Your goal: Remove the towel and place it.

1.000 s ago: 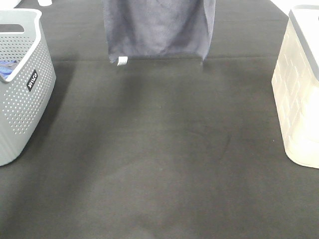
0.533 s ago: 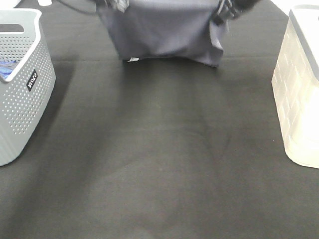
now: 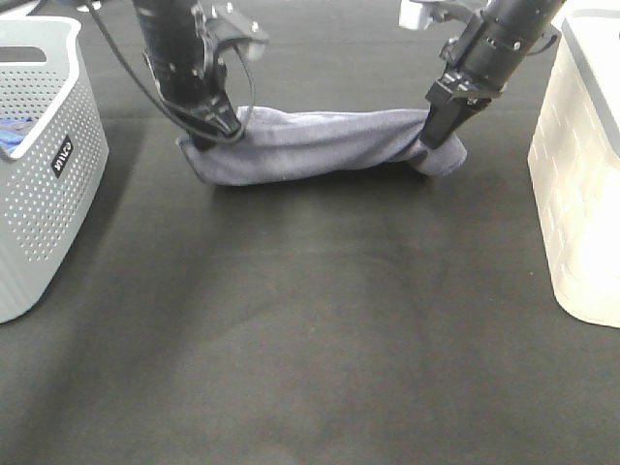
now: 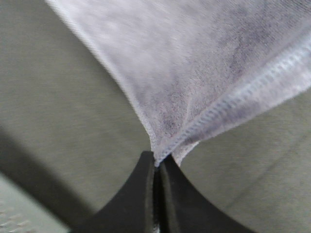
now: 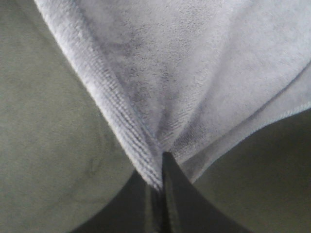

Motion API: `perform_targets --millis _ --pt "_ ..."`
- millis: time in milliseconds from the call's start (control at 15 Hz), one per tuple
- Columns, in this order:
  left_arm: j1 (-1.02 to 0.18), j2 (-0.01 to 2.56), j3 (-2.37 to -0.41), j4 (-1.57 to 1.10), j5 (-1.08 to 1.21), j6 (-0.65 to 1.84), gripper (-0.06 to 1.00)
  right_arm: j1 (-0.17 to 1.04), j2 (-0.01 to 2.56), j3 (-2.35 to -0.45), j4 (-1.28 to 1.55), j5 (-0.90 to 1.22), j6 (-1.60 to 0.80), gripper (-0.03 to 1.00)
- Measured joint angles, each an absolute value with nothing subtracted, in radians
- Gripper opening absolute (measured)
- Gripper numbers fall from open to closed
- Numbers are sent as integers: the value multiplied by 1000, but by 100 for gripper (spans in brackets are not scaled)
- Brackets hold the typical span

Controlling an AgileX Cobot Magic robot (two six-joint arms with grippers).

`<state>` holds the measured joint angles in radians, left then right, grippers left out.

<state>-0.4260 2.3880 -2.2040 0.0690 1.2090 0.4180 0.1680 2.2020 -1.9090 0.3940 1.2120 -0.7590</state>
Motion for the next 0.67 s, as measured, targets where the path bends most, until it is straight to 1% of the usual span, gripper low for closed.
perform_targets --millis 267,333,400,467,533,600,667 --pt "-426 2378 -2182 54 1211 419 0 168 2203 -1865 391 1213 -703 0" --pt "-426 2370 -2151 58 1210 419 0 168 2203 -1835 392 1211 -696 0" --pt "-426 2348 -2074 50 1209 419 0 168 2202 -1770 400 1211 -688 0" --pt "-426 2348 -2074 50 1209 419 0 168 2202 -1770 400 1211 -688 0" --pt "-426 2334 -2034 34 1209 419 0 169 2198 -1732 403 1211 -688 0" --pt "-427 2296 -1962 9 1209 419 0 176 2172 -1652 402 1210 -703 0" --pt "-427 2276 -1928 -9 1209 419 0 178 2161 -1624 400 1210 -707 0"
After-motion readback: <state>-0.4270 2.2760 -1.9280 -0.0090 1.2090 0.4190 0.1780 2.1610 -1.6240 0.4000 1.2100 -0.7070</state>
